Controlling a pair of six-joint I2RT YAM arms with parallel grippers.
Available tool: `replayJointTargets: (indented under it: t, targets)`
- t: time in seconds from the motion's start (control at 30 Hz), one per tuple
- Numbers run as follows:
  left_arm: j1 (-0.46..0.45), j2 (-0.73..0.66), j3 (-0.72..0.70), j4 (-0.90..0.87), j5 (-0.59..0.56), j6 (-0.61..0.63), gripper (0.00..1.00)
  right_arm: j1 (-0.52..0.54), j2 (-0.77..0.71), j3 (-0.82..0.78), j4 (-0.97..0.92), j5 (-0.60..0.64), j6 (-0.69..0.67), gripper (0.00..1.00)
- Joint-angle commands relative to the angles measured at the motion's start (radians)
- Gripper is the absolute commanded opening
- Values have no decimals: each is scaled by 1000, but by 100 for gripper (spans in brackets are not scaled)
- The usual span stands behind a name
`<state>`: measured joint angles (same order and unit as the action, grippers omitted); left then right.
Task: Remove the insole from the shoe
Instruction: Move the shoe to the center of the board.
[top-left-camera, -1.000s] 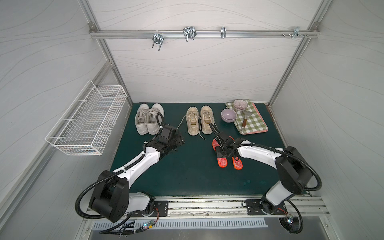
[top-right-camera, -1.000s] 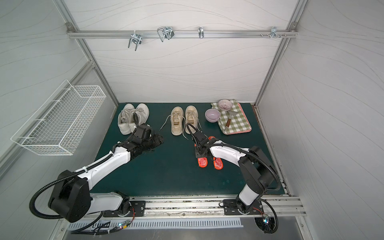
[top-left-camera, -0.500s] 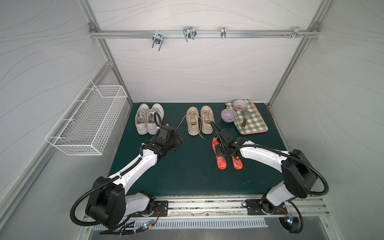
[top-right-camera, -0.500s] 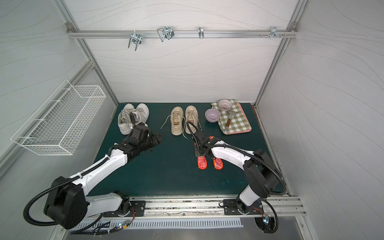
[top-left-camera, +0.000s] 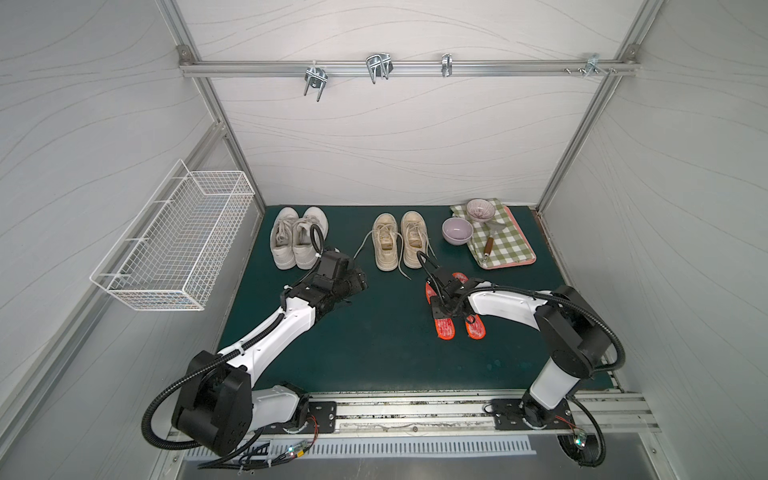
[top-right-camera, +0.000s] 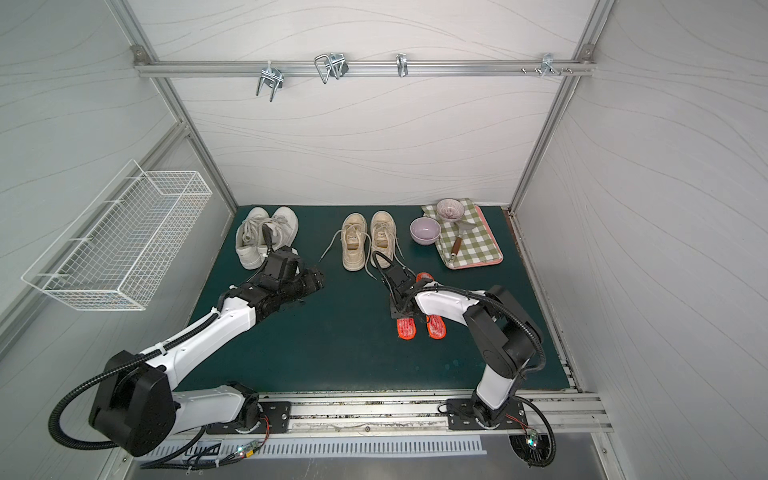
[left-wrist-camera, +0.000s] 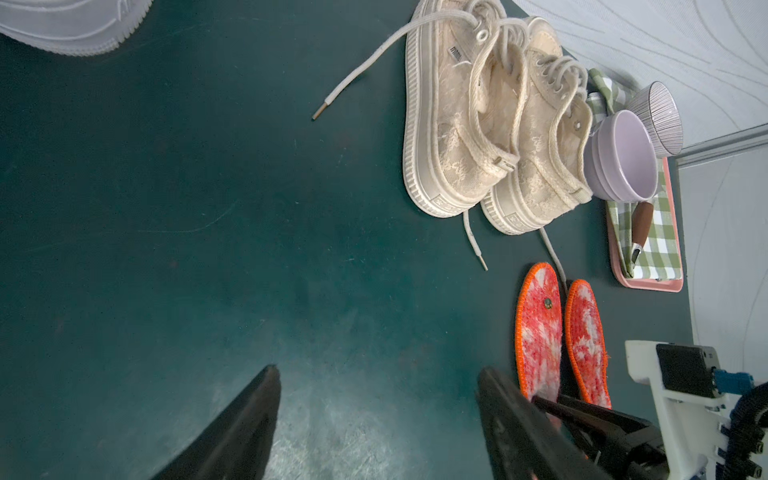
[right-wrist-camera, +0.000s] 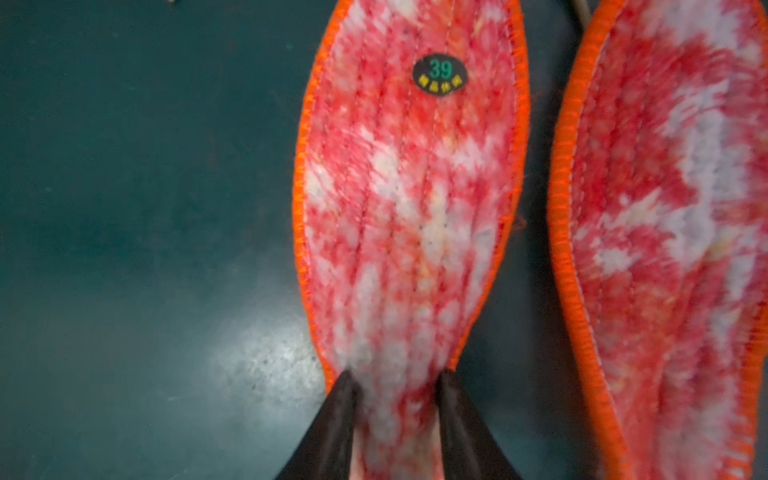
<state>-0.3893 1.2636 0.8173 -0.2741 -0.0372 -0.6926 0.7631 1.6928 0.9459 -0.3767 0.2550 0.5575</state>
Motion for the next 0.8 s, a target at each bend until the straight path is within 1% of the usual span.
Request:
replayJointTargets:
  t: [0.0, 0.07, 0.2, 0.27, 0.33, 0.5, 0.73, 0.77]
  targets:
    - [-2, 19, 78, -11, -9, 12, 77, -6, -40, -32, -27, 18, 36, 35]
    - [-2, 27, 104, -34, -31, 10, 78, -6, -61, -32, -36, 15, 32, 37]
    - [-1, 48, 159, -68, -110, 17, 78, 8, -134, -42, -35, 2, 15, 44]
    - [13, 75, 210, -107, -154, 26, 78, 21, -189, -51, -36, -3, 4, 48]
    - [40, 110, 264, -131, -172, 32, 78, 37, -254, -68, -33, -4, -6, 51]
    - [105, 241, 456, -237, -231, 44, 78, 53, -433, -136, -26, -25, -15, 60]
    - [187, 436, 662, -287, -352, 108, 81, 53, -679, -268, -36, -42, 0, 67]
    - [200, 464, 691, -294, -367, 122, 82, 54, -714, -291, -37, -44, 4, 70]
